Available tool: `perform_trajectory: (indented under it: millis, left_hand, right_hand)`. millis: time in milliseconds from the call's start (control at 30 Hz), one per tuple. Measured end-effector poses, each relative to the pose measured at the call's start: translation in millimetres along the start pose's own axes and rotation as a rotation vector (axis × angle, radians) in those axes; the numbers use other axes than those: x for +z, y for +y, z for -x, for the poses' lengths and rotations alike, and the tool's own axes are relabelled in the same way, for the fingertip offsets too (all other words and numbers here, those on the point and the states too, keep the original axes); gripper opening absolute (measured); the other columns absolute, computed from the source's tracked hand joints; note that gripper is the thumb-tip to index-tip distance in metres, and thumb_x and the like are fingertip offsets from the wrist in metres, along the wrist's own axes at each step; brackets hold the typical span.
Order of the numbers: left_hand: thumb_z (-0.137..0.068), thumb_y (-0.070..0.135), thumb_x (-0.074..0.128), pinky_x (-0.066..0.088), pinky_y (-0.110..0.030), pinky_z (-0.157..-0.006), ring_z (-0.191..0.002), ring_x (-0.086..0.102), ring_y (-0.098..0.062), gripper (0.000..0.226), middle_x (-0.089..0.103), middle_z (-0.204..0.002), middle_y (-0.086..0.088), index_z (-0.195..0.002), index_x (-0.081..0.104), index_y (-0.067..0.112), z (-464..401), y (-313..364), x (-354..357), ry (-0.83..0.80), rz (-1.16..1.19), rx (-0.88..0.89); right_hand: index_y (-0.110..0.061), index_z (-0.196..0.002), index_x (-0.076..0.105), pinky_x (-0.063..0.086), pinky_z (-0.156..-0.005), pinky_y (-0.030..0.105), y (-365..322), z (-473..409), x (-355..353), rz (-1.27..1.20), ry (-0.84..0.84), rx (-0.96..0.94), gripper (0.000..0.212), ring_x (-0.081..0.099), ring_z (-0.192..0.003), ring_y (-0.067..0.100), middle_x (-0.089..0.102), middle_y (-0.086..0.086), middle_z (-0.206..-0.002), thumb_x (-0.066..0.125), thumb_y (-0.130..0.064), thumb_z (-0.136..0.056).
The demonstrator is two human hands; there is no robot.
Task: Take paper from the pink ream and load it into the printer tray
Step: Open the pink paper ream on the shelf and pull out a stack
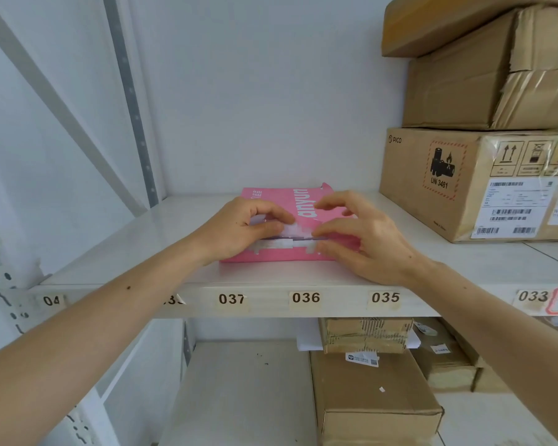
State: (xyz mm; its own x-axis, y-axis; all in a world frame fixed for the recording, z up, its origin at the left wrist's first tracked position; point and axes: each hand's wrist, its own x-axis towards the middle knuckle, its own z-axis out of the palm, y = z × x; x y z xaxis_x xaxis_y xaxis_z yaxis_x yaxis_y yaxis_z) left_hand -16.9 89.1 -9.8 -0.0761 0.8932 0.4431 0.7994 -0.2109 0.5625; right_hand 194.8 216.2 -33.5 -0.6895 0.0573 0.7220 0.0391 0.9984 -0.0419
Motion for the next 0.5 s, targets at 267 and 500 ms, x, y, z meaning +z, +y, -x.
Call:
perform_trajectory:
  millis: [267, 500]
  left_hand:
    - [-0.077, 0.016, 0.079, 0.036, 0.000, -0.083, -0.091, 0.061, 0.014, 0.027, 0.071, -0.097, 0.019, -0.102, 0.075, 0.022, 2.3, 1.4, 3.7, 0.068, 0.038, -0.025]
    - [-0.060, 0.025, 0.090, 0.032, 0.003, -0.089, -0.108, 0.055, 0.015, 0.053, 0.067, -0.108, 0.024, -0.109, 0.070, 0.031, 7.9, 1.3, 2.4, 0.014, -0.055, -0.012]
  right_hand:
    - [-0.015, -0.097, 0.079, 0.046, -0.096, 0.040, -5.7, 1.5, -1.2, -0.072, -0.089, 0.004, 0.030, 0.056, -0.116, 0.021, 0.058, 0.007, -0.126, 0.058, -0.035, -0.089]
    - [-0.016, -0.083, 0.081, 0.037, -0.104, 0.031, -8.8, 0.7, -3.9, -0.186, -0.186, 0.049, 0.034, 0.044, -0.127, 0.016, 0.051, 0.001, -0.133, 0.055, -0.037, -0.091]
